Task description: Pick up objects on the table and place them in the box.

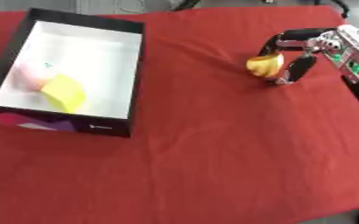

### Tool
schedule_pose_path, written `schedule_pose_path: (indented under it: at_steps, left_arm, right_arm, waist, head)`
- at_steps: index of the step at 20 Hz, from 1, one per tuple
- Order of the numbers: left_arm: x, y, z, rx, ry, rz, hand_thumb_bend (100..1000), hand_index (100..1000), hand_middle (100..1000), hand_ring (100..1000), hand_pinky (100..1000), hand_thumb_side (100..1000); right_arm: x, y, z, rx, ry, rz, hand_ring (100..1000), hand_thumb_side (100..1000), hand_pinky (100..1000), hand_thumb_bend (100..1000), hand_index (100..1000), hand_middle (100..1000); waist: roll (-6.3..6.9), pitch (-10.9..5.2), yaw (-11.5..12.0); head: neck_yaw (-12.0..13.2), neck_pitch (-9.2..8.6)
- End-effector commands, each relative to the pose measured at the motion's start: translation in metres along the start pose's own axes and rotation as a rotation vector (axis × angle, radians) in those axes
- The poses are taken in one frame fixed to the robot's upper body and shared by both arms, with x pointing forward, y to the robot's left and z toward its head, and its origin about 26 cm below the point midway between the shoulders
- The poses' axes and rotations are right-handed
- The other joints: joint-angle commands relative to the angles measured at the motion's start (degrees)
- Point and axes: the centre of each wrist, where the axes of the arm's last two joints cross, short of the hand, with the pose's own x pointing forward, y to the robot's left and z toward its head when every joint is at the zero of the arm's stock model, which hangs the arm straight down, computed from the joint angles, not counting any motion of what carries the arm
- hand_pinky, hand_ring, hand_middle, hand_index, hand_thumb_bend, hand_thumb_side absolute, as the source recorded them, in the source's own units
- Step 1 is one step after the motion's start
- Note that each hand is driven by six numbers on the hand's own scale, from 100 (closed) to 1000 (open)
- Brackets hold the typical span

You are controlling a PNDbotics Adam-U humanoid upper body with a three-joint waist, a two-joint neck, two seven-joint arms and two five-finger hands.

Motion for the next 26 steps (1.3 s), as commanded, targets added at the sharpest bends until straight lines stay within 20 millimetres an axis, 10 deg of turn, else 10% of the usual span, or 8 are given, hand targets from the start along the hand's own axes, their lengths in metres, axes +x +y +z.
schedule_pose_path:
  at_steps: [1, 26]
  left_arm:
    - [0.006, 0.001, -0.004, -0.007, -0.026, -0.008, 885, 809, 739, 690, 826, 561]
    - [0.006, 0.004, -0.004, -0.012, -0.032, -0.032, 886, 809, 740, 695, 827, 563]
  right_arm:
    - [-0.005, -0.013, 0.009, -0.046, 0.017, -0.015, 802, 126, 852, 410, 782, 728]
    - [0.003, -0.042, 0.038, -0.090, -0.046, -0.102, 763, 142, 858, 374, 699, 650]
  waist:
    - [0.91, -0.24, -0.1]
    - [0.06, -1.84, -0.5]
  head:
    - [-0.1, -0.56]
    - [0.3, 0.52]
